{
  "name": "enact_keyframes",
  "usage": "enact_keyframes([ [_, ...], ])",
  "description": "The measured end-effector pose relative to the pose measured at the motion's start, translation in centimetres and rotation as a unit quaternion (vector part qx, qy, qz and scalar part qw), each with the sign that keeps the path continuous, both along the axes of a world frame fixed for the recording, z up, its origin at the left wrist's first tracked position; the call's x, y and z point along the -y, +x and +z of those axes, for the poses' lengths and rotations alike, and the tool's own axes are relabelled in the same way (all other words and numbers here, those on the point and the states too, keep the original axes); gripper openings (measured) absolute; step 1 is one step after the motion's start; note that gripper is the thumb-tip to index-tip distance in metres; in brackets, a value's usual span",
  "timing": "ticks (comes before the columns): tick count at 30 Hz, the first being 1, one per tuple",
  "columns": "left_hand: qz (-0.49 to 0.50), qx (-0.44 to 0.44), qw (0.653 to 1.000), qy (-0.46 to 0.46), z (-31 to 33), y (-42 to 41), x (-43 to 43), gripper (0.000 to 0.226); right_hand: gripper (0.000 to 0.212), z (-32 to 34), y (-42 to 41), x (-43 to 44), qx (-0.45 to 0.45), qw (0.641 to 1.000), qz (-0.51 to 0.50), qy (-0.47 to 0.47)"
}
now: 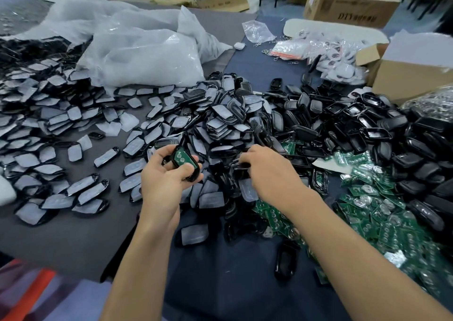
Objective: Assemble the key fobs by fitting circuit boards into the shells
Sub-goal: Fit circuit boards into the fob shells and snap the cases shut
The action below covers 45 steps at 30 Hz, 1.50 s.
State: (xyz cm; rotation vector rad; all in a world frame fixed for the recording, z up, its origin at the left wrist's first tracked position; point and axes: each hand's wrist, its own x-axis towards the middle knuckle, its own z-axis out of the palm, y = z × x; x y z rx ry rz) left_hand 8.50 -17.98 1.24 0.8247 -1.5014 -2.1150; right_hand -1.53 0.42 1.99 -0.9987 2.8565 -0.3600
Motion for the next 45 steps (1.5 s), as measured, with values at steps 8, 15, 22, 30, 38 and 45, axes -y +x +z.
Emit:
enact_keyframes([
  [8,-0.015,0.0,1.0,-0.003,0.0,0.0,-1.5,0.041,0.052,-0.3,0.9,-2.5,0.125,0.97,-0.129,-0.163],
  [15,-0.025,-0.015,1.0,0.001,0.0,-0.2,-2.3,0.04,0.058,-0.7,0.9,-3.3,0.121,0.961,-0.16,-0.19],
  [22,-0.024,-0.015,1.0,-0.008,0.3,-0.2,-2.3,0.041,0.031,0.0,1.9,-2.2,0.038,0.976,-0.196,-0.09],
  [30,-0.043,-0.014,0.999,-0.017,0.5,-0.4,-2.8,0.04,0.023,-1.0,3.2,-0.8,0.125,0.956,-0.247,-0.096],
  [38,-0.038,-0.014,0.999,-0.008,0.3,-0.2,-2.7,0.041,0.017,-1.2,3.4,-1.3,0.139,0.962,-0.221,-0.084],
  [45,-0.033,-0.006,0.999,-0.001,0.4,0.0,-2.6,0.04,0.015,-1.3,2.8,-2.5,0.157,0.945,-0.247,-0.147],
])
